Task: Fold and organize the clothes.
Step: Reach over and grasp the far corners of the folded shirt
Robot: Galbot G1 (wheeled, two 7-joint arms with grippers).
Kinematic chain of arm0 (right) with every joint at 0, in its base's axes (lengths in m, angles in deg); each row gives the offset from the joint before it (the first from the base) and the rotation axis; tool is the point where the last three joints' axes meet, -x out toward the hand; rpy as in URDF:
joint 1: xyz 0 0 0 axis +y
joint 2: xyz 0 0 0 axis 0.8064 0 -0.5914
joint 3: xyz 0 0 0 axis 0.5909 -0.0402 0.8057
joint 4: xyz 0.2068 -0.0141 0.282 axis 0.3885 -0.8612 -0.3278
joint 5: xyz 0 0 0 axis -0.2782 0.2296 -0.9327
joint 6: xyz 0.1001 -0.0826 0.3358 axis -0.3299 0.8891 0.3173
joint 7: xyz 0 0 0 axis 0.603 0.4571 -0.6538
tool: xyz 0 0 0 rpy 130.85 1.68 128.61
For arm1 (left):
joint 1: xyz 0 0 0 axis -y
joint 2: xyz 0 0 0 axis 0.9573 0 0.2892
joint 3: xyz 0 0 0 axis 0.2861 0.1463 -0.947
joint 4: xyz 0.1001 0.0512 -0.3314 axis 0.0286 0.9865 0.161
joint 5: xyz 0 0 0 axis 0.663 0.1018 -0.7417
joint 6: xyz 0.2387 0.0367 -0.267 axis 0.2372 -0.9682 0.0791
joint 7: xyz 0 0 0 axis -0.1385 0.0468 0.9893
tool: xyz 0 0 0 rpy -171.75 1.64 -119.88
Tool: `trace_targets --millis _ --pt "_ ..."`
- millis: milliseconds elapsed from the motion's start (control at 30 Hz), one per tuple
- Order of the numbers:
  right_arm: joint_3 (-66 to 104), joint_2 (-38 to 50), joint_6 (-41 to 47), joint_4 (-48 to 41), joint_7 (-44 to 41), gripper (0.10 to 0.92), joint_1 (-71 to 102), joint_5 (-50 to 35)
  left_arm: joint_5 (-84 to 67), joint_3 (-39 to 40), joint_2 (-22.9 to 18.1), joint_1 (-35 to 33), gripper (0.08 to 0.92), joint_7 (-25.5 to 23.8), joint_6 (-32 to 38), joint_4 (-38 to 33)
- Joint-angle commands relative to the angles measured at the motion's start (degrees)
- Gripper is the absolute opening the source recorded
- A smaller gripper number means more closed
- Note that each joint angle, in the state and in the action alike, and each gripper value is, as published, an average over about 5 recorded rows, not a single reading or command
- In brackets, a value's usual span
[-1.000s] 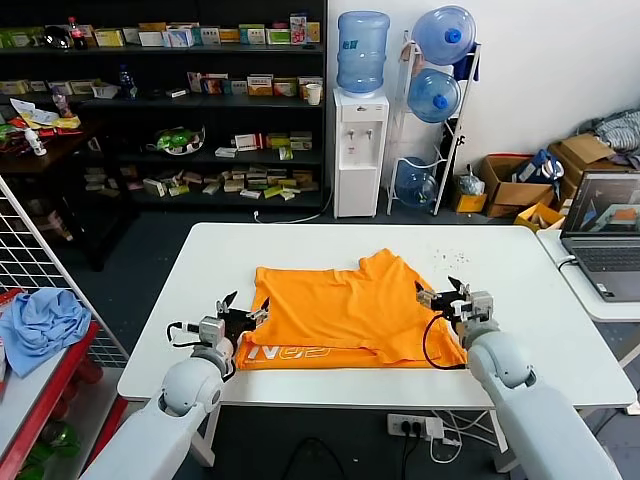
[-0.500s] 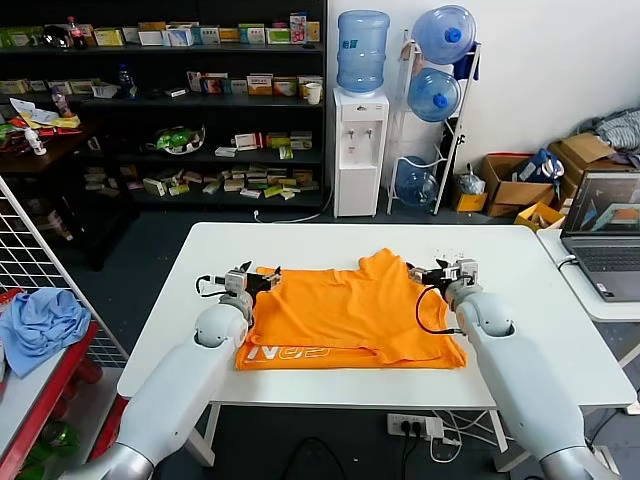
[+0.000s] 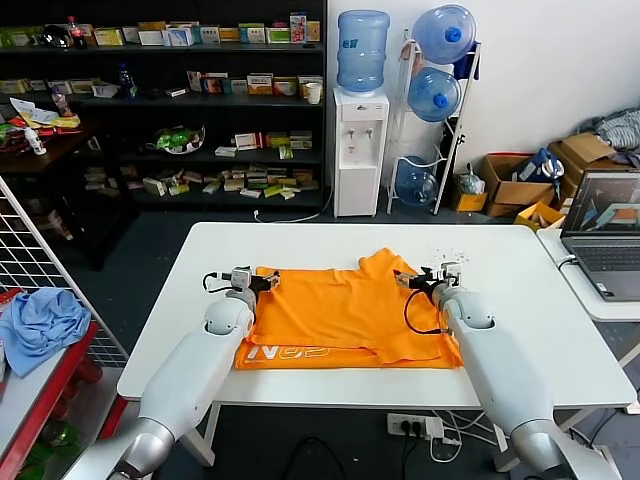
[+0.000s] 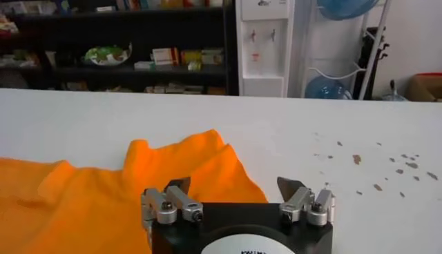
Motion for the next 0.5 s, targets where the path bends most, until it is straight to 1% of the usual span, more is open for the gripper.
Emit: trace_targets --millis 33,167,233,500 --pt "0.68 -1.69 -2.76 -6.22 -1.76 0.688 -1.60 2.68 0.33 -0.27 -0.96 1.52 0.782 -0.22 -0.05 3.93" --pt "1.14 -1.80 -3.40 -6.93 -2.00 0.558 -1.93 3.43 -0.02 -0.06 -0.65 1.10 0.672 -0.45 -0.26 3.36" --pt "1.31 -1.77 -3.65 -6.98 -2.22 0.506 -2.11 3.97 -0.30 0.03 -0.61 0.84 0.611 -0.52 -0.44 2.79" --pt "1.03 -1.27 -3.74 -5.38 -2.38 0.272 -2.07 3.91 -1.68 0.24 0.10 -1.13 0.377 -0.48 -0.96 -1.00"
